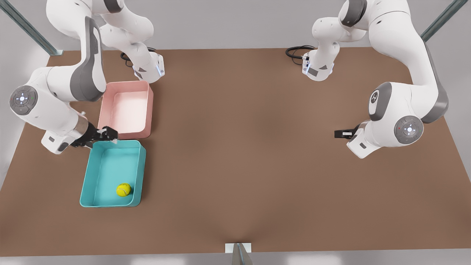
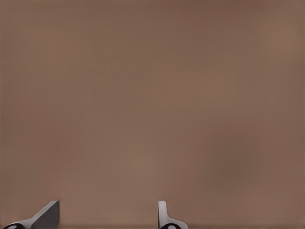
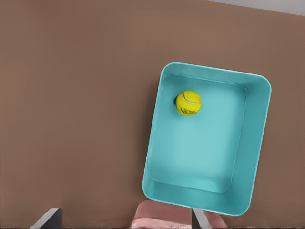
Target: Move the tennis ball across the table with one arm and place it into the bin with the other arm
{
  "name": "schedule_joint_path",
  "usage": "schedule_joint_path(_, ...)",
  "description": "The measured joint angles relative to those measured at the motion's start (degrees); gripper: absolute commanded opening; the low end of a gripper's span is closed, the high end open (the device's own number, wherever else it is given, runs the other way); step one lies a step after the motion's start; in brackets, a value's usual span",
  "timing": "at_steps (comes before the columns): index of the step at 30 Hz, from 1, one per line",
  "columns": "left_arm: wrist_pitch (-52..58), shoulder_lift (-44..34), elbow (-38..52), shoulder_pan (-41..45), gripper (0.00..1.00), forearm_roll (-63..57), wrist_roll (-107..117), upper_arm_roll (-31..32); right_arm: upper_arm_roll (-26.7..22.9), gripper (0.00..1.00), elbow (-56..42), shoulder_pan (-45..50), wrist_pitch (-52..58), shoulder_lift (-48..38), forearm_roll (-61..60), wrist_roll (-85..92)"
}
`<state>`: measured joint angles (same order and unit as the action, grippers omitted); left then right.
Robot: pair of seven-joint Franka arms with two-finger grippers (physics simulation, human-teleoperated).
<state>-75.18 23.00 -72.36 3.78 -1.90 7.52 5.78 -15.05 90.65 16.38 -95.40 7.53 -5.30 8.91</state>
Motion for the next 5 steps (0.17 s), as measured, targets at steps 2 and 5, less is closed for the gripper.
schedule_joint_path(2, 0.0, 0.0, 0.0, 0.0, 1.0, 0.0, 0.0, 0.0, -0.1, 1.0, 4.8, -0.4, 0.3, -4.8, 0.7, -1.3)
schedule_joint_path(5, 0.1, -0.1, 0.0, 0.0, 1.0, 0.0, 0.0, 0.0, -0.2, 1.0, 5.5, -1.8, 1.1, -6.0, 1.3, -3.1)
